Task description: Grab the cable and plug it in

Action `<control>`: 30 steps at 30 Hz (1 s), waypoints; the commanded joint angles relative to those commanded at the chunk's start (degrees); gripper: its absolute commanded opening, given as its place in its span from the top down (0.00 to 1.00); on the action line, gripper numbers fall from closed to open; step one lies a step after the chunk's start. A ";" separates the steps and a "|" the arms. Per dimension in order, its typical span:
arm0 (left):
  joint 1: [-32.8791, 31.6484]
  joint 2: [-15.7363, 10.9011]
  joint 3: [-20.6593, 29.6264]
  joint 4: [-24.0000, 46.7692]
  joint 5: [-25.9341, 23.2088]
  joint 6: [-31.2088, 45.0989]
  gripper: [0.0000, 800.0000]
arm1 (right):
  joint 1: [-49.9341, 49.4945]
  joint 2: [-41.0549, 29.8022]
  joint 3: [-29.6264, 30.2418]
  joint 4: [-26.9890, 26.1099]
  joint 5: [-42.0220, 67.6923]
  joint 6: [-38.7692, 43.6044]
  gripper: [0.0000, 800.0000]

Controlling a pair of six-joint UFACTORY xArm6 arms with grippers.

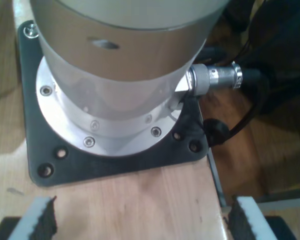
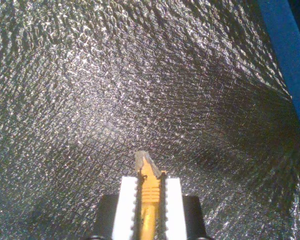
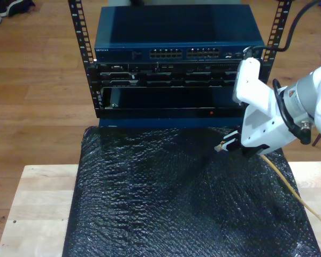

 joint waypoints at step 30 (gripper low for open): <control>7.65 0.53 9.76 -1.76 -20.13 9.85 0.00 | 0.09 0.00 0.35 0.00 -0.09 -0.09 1.00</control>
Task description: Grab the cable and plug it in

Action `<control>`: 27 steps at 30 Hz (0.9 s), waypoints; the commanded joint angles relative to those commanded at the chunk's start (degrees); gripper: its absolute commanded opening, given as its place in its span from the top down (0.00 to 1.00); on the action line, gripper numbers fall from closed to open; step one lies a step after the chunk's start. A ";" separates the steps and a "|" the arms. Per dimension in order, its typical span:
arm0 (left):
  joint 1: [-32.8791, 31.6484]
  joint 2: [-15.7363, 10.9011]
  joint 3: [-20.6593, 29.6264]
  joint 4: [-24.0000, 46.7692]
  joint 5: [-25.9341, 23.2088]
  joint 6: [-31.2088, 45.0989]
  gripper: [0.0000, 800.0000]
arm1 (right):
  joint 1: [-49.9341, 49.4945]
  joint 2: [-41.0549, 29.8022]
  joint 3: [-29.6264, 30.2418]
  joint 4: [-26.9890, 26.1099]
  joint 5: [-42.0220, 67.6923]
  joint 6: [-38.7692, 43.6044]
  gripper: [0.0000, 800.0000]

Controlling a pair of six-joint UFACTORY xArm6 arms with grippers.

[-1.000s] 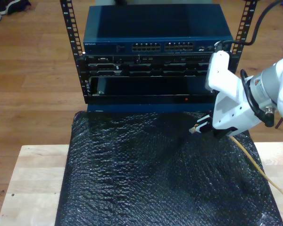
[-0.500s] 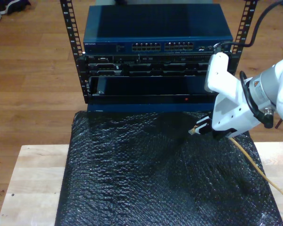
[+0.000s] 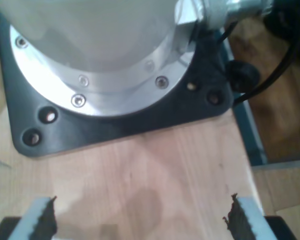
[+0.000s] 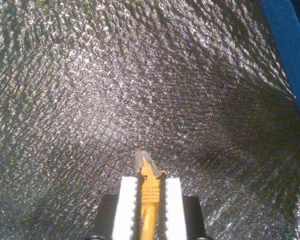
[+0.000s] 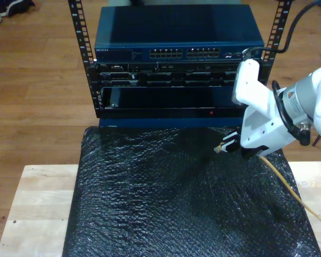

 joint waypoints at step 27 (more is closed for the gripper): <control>0.09 0.44 1.14 -0.79 -2.73 -0.09 0.00 | 1.32 3.60 -1.58 0.00 -9.93 -2.46 1.00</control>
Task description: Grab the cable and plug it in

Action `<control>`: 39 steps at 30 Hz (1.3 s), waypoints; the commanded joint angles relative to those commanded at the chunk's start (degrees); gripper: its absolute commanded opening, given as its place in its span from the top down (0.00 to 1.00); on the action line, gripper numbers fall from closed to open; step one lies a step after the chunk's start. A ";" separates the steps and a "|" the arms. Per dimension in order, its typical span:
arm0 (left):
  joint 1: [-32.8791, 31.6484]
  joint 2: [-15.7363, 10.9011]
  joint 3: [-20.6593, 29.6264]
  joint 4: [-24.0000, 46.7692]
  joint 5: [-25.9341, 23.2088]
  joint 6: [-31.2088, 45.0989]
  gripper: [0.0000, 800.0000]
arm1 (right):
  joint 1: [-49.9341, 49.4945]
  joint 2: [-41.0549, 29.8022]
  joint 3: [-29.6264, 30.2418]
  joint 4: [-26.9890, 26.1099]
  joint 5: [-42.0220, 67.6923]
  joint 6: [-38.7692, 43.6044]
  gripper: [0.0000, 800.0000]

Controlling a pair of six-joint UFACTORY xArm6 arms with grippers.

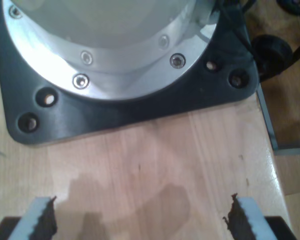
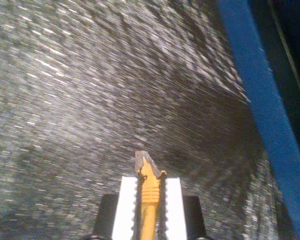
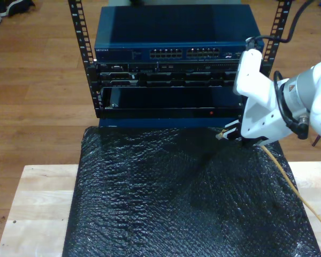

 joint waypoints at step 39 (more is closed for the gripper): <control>0.00 0.00 0.00 0.00 0.00 0.00 0.00 | 8.18 7.91 -0.53 -14.51 -31.82 0.00 1.00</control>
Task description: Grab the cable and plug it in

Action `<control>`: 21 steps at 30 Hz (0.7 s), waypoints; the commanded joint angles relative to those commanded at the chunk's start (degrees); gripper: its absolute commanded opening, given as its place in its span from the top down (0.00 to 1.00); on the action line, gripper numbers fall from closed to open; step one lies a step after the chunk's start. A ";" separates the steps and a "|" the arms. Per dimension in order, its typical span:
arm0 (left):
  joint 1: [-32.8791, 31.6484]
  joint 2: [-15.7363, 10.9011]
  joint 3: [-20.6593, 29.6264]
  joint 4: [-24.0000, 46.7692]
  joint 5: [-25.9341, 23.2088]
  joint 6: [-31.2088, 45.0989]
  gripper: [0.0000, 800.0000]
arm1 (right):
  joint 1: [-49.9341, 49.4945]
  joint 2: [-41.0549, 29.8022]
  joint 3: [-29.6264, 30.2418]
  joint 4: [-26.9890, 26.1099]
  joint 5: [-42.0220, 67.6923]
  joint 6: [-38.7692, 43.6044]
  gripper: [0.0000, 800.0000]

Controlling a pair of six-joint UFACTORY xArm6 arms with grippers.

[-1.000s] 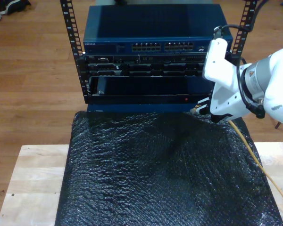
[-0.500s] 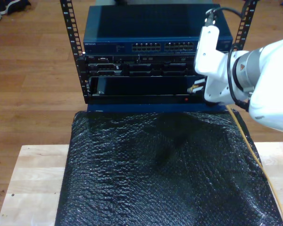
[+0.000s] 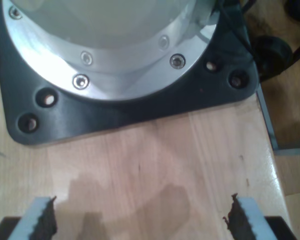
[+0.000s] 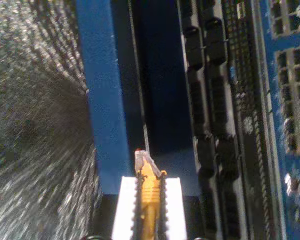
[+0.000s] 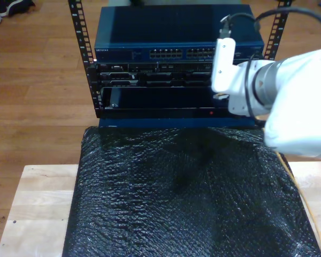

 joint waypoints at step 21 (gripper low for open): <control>0.00 0.00 0.00 0.00 0.00 0.00 0.00 | 1.85 -4.22 4.92 -4.22 -3.43 -0.09 1.00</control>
